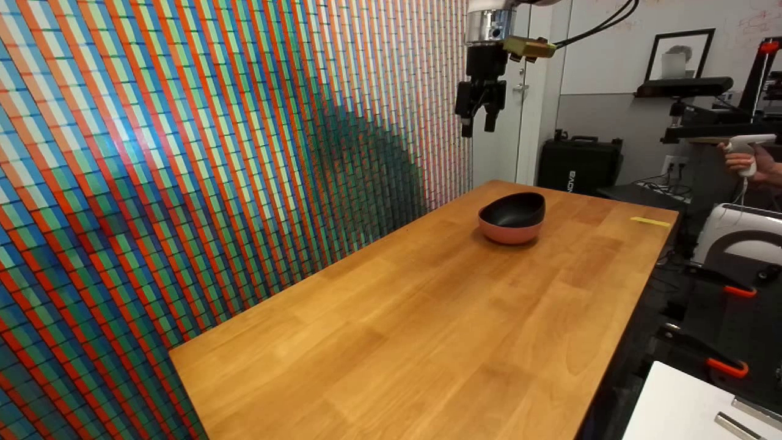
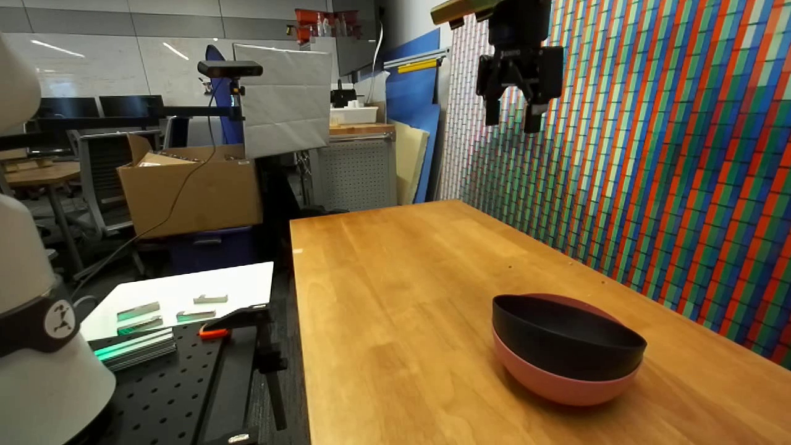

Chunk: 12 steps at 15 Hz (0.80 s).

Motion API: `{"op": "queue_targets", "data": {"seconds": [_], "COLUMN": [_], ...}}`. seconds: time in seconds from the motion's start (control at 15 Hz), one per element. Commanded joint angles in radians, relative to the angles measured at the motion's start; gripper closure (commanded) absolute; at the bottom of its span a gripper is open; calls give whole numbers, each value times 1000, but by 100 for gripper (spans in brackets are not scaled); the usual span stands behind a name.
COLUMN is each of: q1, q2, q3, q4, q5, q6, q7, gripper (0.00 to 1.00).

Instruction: Put the black bowl inside the pink bowl

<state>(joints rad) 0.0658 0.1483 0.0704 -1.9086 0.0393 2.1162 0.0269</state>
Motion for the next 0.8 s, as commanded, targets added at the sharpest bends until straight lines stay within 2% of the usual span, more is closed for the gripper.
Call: {"op": "queue_targets", "data": {"seconds": [0.0, 0.07, 0.73], "q1": [-7, 0, -1], "q2": [40, 9, 27], "q3": [-2, -2, -2], "q4": [123, 48, 84], "q5": [2, 0, 0], "q6": [-125, -59, -93], "q7": [-69, -29, -49], "gripper": [0, 0, 0]}}
